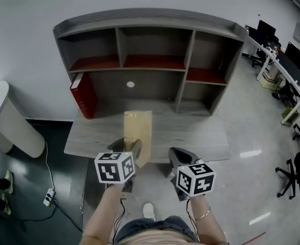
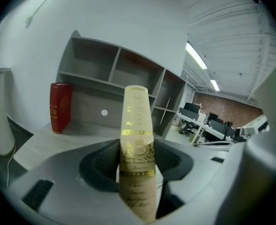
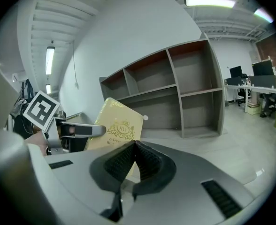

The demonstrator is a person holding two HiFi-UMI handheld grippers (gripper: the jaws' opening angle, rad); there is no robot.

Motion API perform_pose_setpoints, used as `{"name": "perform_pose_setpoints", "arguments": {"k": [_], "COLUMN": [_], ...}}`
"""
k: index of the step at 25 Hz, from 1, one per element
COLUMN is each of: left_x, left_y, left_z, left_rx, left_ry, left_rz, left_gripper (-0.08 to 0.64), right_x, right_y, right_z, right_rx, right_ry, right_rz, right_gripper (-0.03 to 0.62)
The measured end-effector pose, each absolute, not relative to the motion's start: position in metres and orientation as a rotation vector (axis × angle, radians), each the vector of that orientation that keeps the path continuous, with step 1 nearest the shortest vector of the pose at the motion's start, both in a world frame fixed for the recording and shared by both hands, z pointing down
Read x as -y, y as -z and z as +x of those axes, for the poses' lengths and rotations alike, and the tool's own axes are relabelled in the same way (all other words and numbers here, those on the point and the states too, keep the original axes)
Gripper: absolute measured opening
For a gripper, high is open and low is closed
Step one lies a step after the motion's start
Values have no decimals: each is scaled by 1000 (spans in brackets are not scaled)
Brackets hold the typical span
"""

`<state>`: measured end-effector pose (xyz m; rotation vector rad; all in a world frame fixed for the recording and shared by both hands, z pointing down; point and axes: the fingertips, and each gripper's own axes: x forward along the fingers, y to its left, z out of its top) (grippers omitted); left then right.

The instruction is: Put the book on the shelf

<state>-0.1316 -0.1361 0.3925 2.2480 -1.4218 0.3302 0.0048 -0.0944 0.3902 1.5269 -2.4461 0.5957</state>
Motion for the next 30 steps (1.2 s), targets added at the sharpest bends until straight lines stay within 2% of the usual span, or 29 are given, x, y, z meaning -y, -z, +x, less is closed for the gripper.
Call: {"name": "perform_pose_setpoints", "arguments": {"k": [11,30], "left_x": [256,389], "left_y": [-396,-450], "left_z": [-120,-61], "left_rx": [1449,1359], "left_ry": [-726,-1470], "left_rz": [2470,2725], "left_gripper": [215,215], "right_x": [153,252], "right_y": [-400,-435], "right_z": [19,42], "right_rx": [2337,2260], "right_ry": [-615,-650], "right_rz": [1585,1548], "right_gripper": [9,9]}}
